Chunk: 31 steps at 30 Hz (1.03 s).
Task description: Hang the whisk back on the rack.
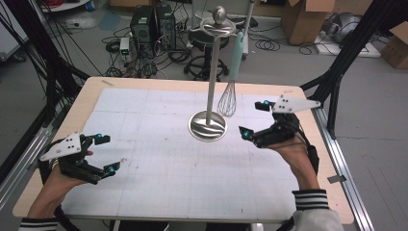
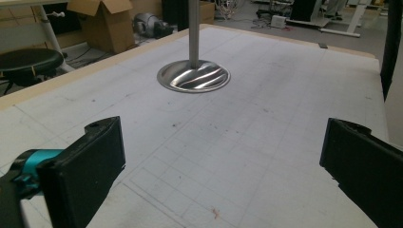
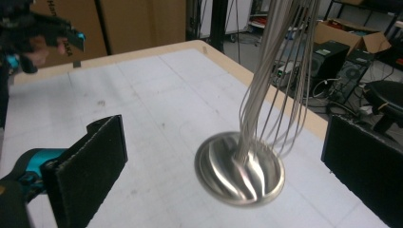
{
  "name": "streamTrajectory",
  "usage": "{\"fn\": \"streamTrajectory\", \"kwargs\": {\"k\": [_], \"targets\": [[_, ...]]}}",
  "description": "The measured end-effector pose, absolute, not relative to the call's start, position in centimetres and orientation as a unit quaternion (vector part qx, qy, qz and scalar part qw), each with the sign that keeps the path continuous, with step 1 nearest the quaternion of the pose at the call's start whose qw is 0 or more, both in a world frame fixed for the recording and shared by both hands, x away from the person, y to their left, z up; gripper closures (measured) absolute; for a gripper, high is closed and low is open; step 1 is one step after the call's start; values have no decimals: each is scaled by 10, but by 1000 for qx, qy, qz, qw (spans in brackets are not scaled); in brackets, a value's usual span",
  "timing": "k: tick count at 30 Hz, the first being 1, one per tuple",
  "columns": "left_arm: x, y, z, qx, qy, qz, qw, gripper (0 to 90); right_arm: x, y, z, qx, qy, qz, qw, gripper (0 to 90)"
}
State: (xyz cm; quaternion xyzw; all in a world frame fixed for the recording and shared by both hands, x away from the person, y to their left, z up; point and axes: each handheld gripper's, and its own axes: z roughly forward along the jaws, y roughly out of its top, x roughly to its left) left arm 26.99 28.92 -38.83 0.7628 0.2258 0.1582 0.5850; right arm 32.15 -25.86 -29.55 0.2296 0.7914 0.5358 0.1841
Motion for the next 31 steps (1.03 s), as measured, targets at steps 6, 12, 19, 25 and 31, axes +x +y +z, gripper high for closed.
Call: {"fn": "streamTrajectory", "kwargs": {"k": [6,12,19,25,31], "targets": [[265,289,-391,760,228,159,587,17,299,-274,-326,242,782,541,191,0],[263,292,-391,756,228,165,591,17,279,-284,-351,241,773,551,200,0],[261,291,-392,759,226,164,589,17,270,-293,-375,255,761,563,199,0],[261,291,-391,759,224,164,589,17,271,-300,-389,271,757,563,193,0],[260,290,-391,760,225,165,587,17,269,-300,-391,277,759,557,194,0]]}}
